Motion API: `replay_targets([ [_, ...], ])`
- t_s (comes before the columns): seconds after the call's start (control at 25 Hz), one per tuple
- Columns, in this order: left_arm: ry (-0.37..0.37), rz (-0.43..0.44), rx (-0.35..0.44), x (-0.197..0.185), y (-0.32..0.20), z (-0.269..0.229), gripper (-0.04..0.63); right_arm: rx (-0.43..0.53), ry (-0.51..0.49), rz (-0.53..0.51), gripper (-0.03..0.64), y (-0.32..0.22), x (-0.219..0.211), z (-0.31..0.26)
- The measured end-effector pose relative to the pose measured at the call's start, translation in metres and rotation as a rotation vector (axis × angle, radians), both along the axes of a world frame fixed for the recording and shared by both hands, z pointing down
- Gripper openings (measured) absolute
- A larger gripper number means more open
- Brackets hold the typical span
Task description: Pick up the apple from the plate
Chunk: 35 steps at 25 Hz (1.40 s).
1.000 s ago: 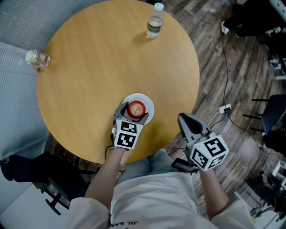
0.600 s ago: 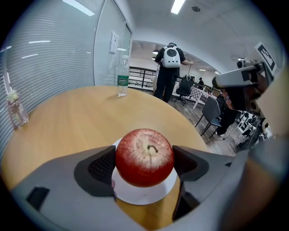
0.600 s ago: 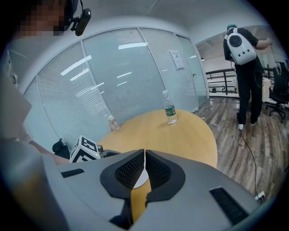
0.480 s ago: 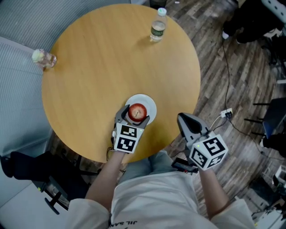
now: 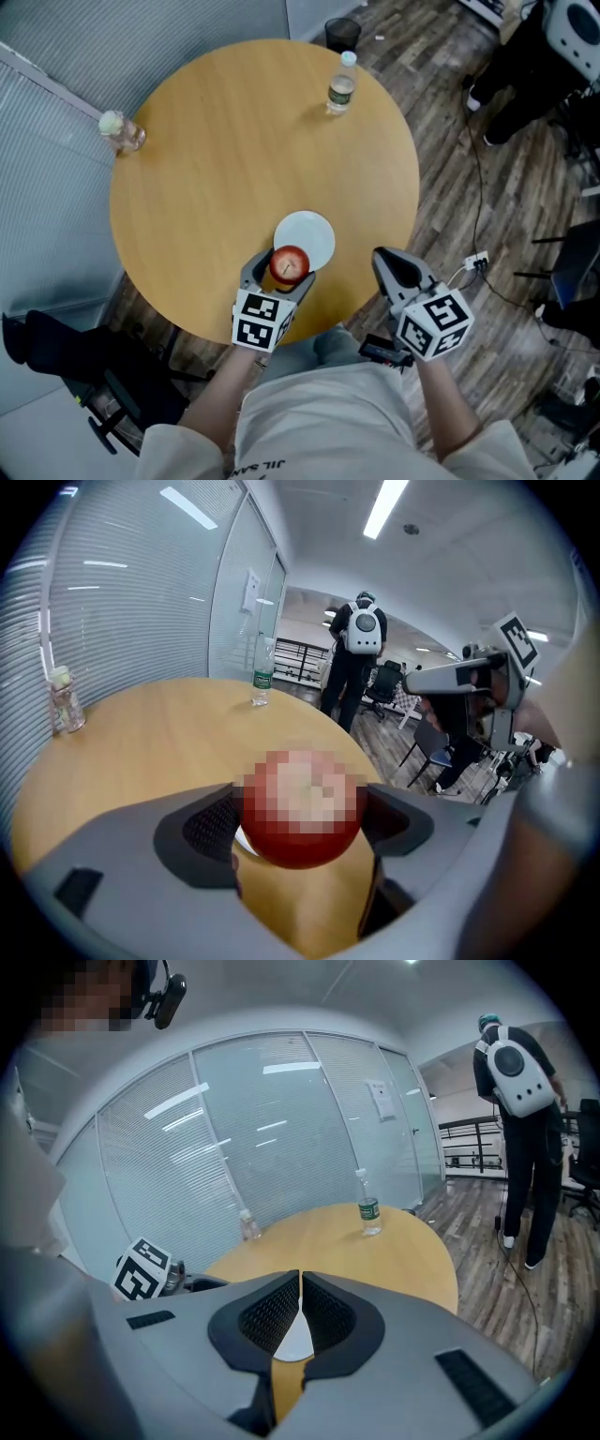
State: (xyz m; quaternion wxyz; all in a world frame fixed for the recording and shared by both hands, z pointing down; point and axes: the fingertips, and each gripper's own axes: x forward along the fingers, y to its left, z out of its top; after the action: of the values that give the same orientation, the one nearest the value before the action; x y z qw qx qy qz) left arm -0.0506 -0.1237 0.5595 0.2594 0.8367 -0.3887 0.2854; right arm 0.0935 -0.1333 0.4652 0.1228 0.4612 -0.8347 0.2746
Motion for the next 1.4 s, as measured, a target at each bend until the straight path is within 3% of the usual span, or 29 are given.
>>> replay_targets([
  [0.56,0.125,-0.049,0.131,-0.012,0.026,-0.094,0.393,0.073,0.021,-0.037,0.032,0.028,-0.013,-0.032],
  [1.0,0.193,-0.069,0.190,-0.010,0.039,-0.126,0.393,0.127,0.020,-0.063,0.032,0.039,-0.028,-0.052],
  [1.4,0.199,-0.079,0.226,-0.016,0.038,-0.141,0.393,0.148,0.005,-0.098,0.032,0.036,-0.042,-0.062],
])
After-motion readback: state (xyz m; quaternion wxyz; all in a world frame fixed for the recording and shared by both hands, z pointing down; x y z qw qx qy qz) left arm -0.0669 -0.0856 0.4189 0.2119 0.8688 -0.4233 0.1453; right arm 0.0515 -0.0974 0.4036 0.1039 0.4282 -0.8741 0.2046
